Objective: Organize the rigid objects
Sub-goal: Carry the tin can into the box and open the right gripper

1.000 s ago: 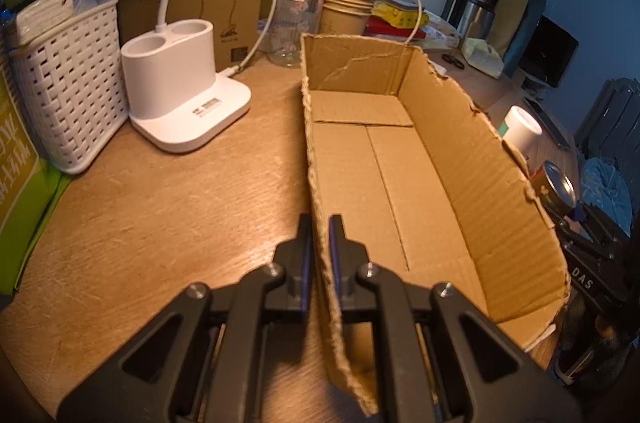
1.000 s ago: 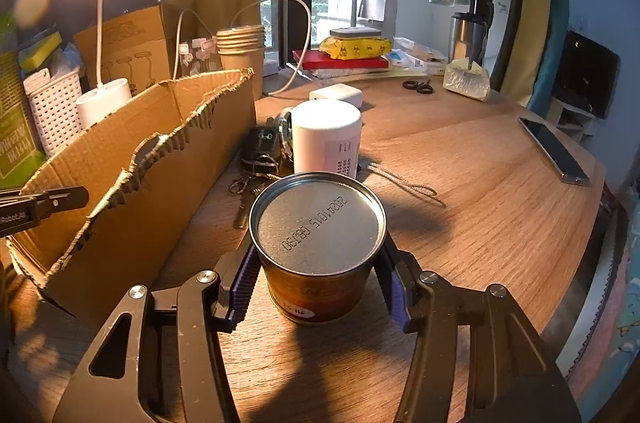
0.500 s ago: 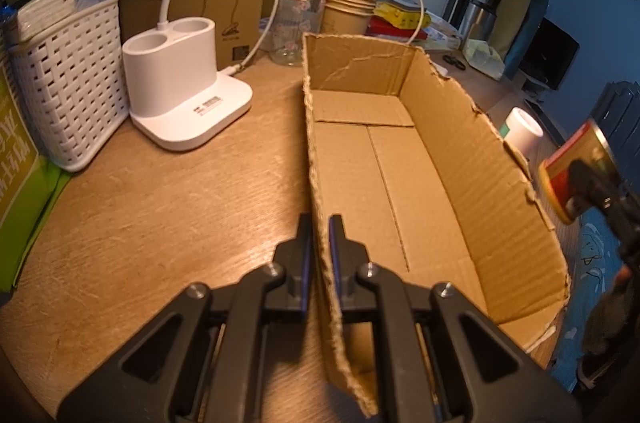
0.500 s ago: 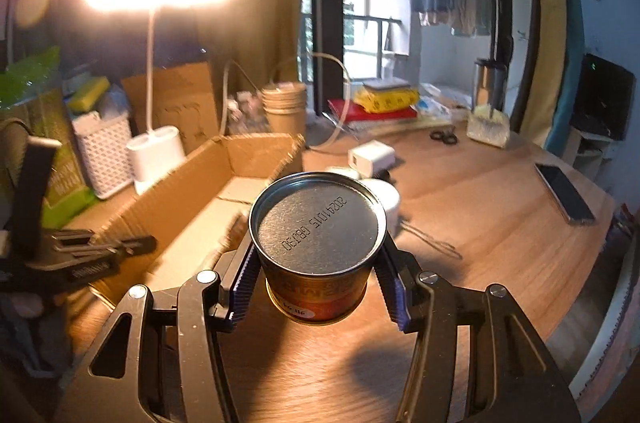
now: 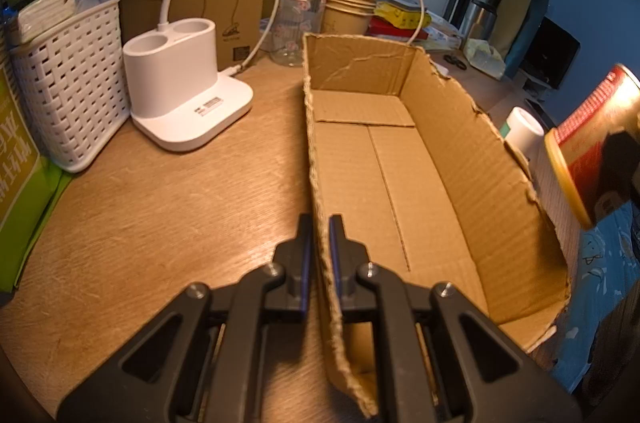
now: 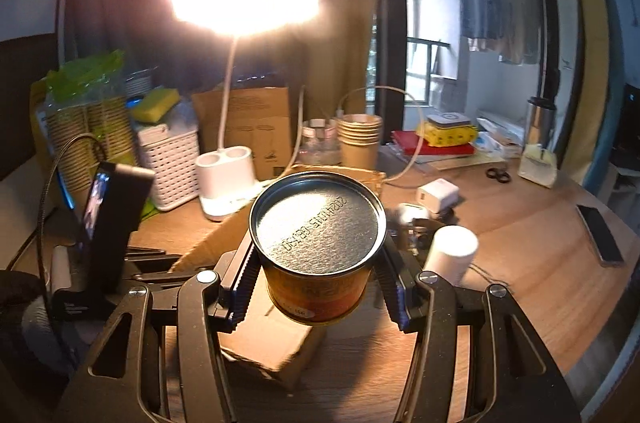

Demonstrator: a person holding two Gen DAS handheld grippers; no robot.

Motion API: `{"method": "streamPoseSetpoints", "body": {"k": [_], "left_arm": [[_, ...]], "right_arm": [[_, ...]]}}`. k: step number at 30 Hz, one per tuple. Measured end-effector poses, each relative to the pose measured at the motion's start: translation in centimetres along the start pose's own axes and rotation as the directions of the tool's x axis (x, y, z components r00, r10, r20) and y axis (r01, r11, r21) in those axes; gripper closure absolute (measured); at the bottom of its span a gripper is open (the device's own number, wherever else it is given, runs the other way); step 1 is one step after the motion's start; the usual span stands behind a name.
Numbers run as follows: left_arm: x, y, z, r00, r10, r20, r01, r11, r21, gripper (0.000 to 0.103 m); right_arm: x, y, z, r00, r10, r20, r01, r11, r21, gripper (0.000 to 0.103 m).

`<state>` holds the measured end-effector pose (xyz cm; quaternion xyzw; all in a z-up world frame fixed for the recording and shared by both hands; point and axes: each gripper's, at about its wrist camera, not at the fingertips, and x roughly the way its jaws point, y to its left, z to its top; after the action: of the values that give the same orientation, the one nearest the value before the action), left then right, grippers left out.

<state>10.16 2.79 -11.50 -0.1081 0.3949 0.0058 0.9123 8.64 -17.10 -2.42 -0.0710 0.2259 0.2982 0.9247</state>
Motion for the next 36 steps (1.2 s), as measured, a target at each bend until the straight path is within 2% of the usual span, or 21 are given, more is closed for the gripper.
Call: {"method": "streamPoseSetpoints", "body": {"k": [12, 24, 36], "left_arm": [[0.0, 0.1, 0.0, 1.000, 0.001, 0.000, -0.001, 1.000, 0.000, 0.095], [0.0, 0.0, 0.0, 1.000, 0.001, 0.000, -0.001, 1.000, 0.001, 0.094], [0.1, 0.3, 0.1, 1.000, 0.003, -0.001, -0.003, 1.000, -0.001, 0.093]], "right_arm": [[2.2, 2.4, -1.4, 0.994, 0.079, -0.081, -0.081, 0.996, -0.027, 0.046], [3.9, 2.5, -2.8, 0.981, 0.090, -0.174, -0.098, 0.994, -0.037, 0.046], [3.8, 2.6, -2.7, 0.978, 0.098, -0.187, -0.109, 0.993, -0.050, 0.043]]}}
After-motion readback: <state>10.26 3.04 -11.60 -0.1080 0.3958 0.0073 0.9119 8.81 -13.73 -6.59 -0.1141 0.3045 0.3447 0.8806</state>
